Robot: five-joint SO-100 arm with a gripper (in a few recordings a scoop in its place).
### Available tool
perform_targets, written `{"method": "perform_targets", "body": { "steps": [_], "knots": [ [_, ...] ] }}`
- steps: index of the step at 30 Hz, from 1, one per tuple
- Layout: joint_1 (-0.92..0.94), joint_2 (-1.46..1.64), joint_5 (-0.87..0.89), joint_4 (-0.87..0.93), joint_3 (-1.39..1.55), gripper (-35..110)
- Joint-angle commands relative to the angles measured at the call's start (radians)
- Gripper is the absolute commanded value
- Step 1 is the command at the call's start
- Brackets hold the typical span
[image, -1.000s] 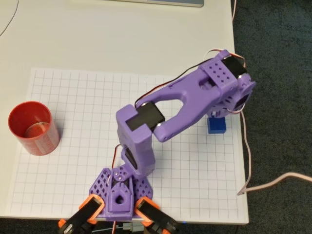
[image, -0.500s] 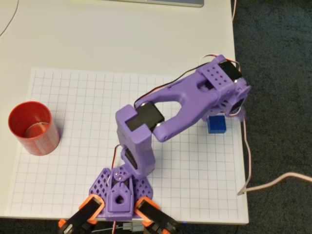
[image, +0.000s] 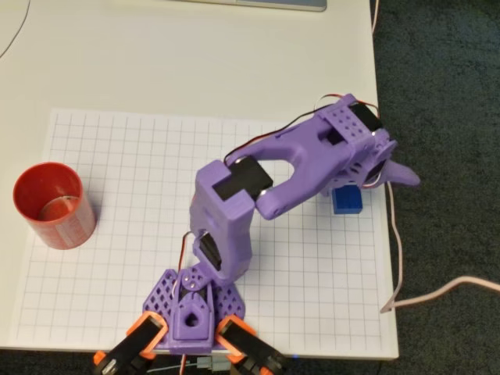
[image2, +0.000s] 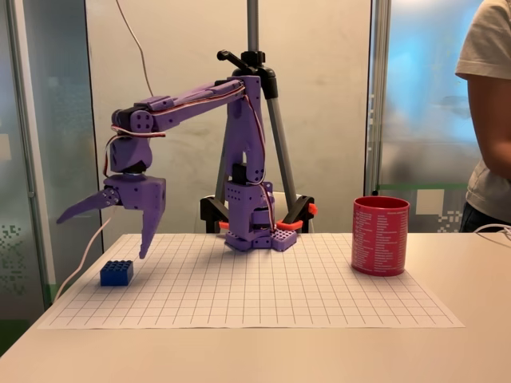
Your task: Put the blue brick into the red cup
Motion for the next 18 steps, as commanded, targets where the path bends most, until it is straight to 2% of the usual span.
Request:
{"method": "perform_targets", "body": {
  "steps": [1, 6, 9, 10, 12, 18],
  "knots": [
    [0.014, 0.005, 0.018, -0.009, -0.008, 61],
    [0.014, -0.035, 0.015, -0.009, -0.009, 59],
    [0.014, -0.058, 0.014, -0.009, -0.011, 47],
    [0.012, -0.063, 0.008, -0.017, -0.011, 40],
    [0.005, -0.069, -0.037, -0.046, -0.011, 0],
    [0.018, -0.072, 0.023, -0.041, -0.011, 0]
  ]
}}
